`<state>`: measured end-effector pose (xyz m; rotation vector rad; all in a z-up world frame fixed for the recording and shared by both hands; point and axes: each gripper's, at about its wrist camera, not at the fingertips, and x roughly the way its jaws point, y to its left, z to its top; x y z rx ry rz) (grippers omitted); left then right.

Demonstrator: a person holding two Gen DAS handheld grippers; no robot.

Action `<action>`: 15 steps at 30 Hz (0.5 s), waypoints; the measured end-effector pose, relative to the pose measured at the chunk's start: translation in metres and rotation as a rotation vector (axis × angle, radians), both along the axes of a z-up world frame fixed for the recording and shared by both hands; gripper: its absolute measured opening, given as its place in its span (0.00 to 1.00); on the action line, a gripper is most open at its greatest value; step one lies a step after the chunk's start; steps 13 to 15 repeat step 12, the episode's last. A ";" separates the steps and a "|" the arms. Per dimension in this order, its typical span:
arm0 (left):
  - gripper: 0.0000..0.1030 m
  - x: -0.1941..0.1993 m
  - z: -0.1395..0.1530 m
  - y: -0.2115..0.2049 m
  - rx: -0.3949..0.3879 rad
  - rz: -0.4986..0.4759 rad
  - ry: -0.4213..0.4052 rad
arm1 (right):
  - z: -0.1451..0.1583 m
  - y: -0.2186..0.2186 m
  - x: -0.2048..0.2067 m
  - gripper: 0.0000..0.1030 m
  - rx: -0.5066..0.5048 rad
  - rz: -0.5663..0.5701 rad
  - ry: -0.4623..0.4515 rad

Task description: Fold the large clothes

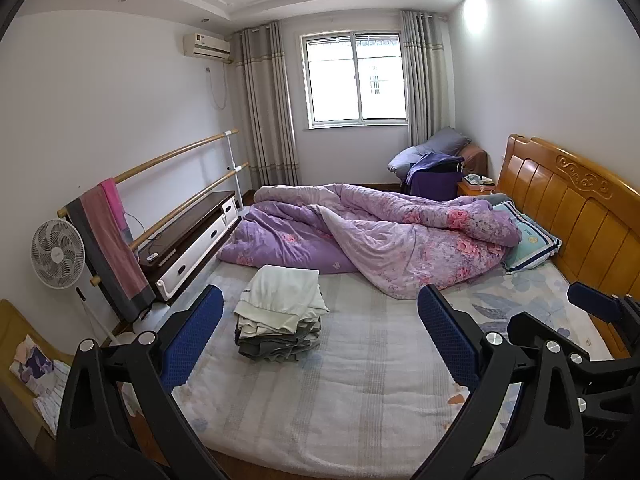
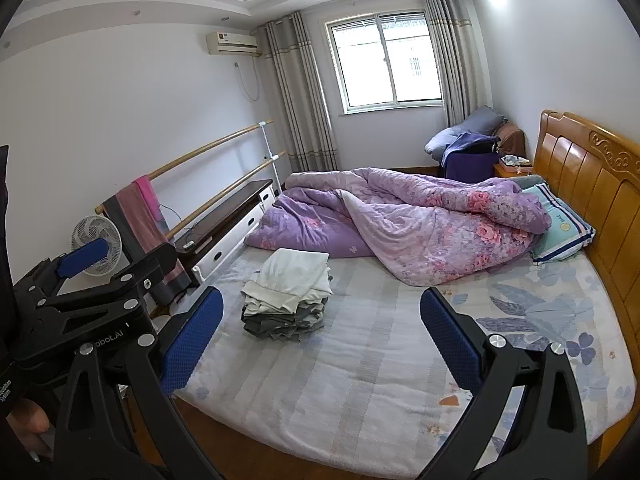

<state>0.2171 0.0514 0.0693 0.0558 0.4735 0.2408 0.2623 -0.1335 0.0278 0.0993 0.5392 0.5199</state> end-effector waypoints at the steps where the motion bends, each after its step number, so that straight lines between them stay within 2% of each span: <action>1: 0.95 0.001 0.000 0.000 0.002 0.001 0.000 | -0.001 0.000 0.003 0.93 0.003 0.002 0.004; 6: 0.95 0.019 -0.008 0.012 -0.009 0.008 0.024 | -0.012 0.008 0.021 0.93 0.014 0.010 0.031; 12: 0.95 0.055 -0.032 0.048 -0.031 0.026 0.077 | -0.031 0.044 0.054 0.93 -0.005 0.026 0.071; 15: 0.95 0.055 -0.032 0.048 -0.031 0.026 0.077 | -0.031 0.044 0.054 0.93 -0.005 0.026 0.071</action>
